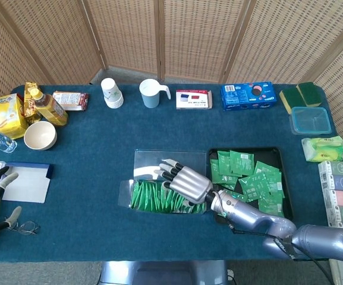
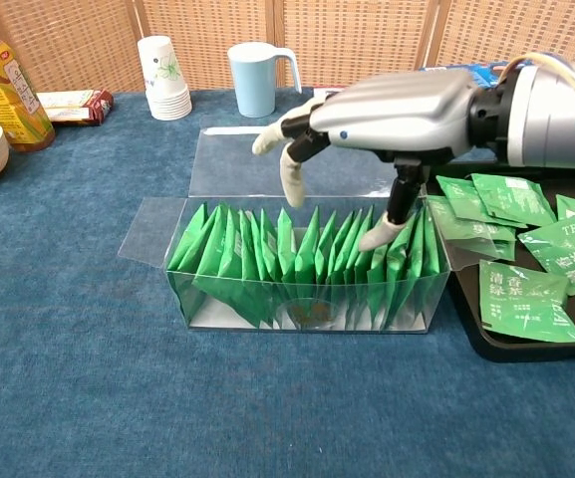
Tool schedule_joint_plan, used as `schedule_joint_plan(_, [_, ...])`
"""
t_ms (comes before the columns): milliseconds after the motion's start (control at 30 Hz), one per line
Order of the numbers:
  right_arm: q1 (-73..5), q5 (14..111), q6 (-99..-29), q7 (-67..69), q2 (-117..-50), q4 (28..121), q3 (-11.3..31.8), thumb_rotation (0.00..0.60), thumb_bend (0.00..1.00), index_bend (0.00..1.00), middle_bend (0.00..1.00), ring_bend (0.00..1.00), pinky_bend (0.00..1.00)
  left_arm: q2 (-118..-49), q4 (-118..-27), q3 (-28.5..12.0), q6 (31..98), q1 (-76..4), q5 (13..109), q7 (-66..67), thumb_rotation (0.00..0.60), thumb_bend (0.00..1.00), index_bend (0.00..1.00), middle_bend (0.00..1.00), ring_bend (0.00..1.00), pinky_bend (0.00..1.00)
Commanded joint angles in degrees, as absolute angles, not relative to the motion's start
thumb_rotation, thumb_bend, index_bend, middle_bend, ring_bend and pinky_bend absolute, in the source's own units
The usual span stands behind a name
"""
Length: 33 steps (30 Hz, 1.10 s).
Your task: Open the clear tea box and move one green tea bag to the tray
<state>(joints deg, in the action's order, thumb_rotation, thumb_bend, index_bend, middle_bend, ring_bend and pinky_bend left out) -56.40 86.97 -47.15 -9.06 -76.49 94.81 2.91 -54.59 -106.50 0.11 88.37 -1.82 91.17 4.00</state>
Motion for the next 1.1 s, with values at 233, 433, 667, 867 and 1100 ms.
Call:
schedule_joint_plan(233, [-57.3, 86.0, -45.3, -13.0, -78.3, 94.5, 3.8, 0.6, 0.02, 0.38, 0.1, 0.0, 0.0, -54.7, -106.0, 0.3, 88.3, -1.7, 91.2, 3.2, 0.6, 0.29, 0.14, 0.07, 0.0, 0.26])
schedule_joint_plan(433, [-57.5, 85.9, -44.7, -15.7, -79.2, 93.5, 3.7, 0.6, 0.02, 0.38, 0.1, 0.0, 0.0, -54.7, -105.5, 0.4, 88.3, -1.6, 91.0, 2.7, 0.6, 0.29, 0.14, 0.06, 0.0, 0.26])
schedule_joint_plan(667, [-57.5, 86.0, -44.1, -18.2, -79.1, 93.5, 3.4, 0.6, 0.01, 0.38, 0.1, 0.0, 0.0, -54.8, -105.4, 0.4, 88.2, -1.7, 91.3, 2.6, 0.6, 0.29, 0.14, 0.06, 0.0, 0.26])
schedule_joint_plan(867, [-57.4, 86.3, -44.3, -19.3, -77.6, 94.3, 3.6, 0.6, 0.0, 0.38, 0.1, 0.0, 0.0, -54.7, -105.5, 0.4, 88.3, -1.7, 91.4, 2.7, 0.6, 0.29, 0.14, 0.06, 0.0, 0.26])
schedule_joint_plan(1100, [-57.6, 86.8, -43.1, -21.3, -75.7, 95.5, 2.8, 0.6, 0.0, 0.37, 0.1, 0.0, 0.0, -54.7, -105.8, 0.4, 88.3, -1.8, 91.6, 3.1, 0.6, 0.29, 0.14, 0.06, 0.0, 0.26])
